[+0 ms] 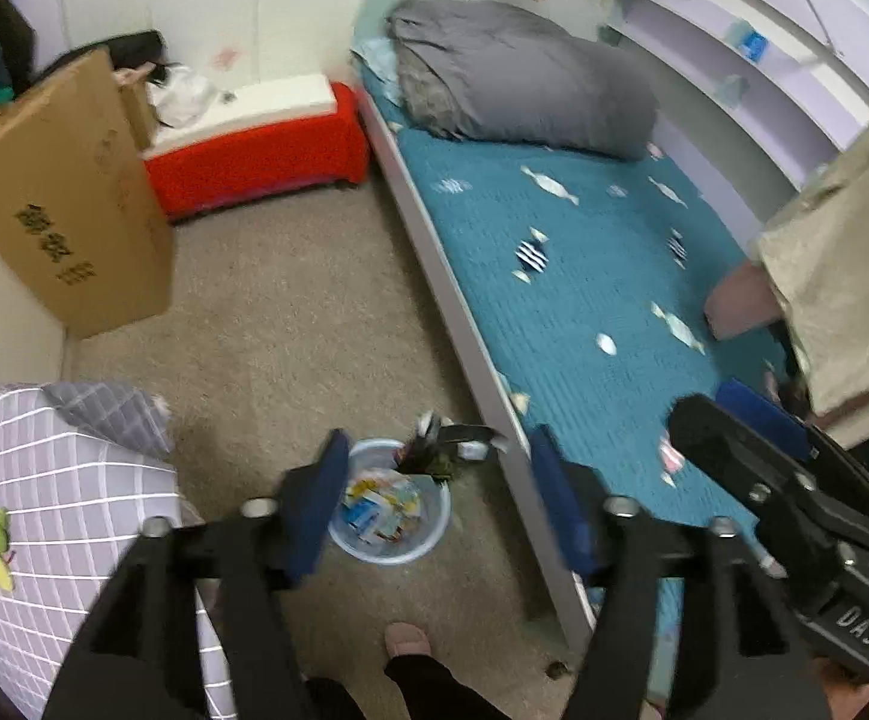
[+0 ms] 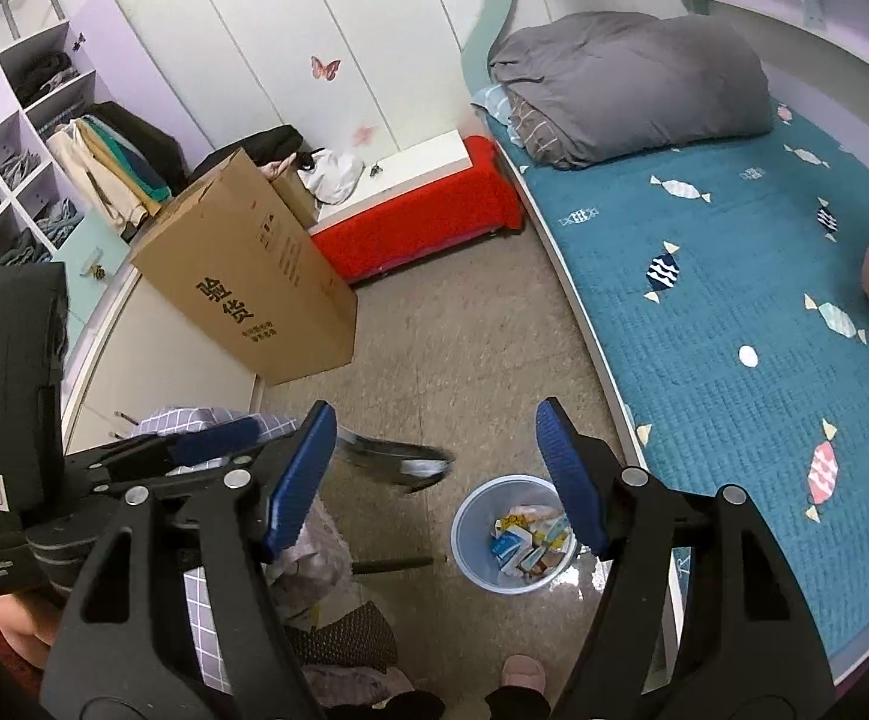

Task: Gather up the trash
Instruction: 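Open the left gripper over the bucket to drop the snack bag, then move both grippers back over the table toward the green leaf toy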

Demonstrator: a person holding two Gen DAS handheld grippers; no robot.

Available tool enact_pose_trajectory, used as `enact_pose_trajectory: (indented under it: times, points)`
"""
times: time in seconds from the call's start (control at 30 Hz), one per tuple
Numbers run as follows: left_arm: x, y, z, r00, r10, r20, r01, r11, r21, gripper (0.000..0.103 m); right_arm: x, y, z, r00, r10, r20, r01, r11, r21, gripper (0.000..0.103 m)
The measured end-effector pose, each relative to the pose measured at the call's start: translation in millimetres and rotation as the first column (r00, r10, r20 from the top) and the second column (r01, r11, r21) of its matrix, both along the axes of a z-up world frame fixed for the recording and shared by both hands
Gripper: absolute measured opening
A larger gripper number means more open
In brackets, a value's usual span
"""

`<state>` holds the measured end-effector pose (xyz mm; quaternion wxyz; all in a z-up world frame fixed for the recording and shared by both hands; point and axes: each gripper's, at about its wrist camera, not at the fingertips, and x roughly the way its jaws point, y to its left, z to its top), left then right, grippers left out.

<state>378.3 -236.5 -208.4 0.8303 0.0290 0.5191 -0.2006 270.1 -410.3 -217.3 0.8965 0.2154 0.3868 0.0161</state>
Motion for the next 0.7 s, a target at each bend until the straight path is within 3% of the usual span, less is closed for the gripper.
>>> enact_pose_trajectory:
  times: [0.37,0.7]
  points:
    - [-9,18,9,0.999,0.048,0.025,-0.048,0.999,0.005,0.066,3,15,0,0.999,0.052,-0.002,-0.052,0.999,0.01,0.069]
    - [-27,73,23,0.982,0.175,0.067,-0.175,0.984,0.008,0.066,9,66,9,0.983,0.184,0.021,-0.184,0.983,0.007,0.069]
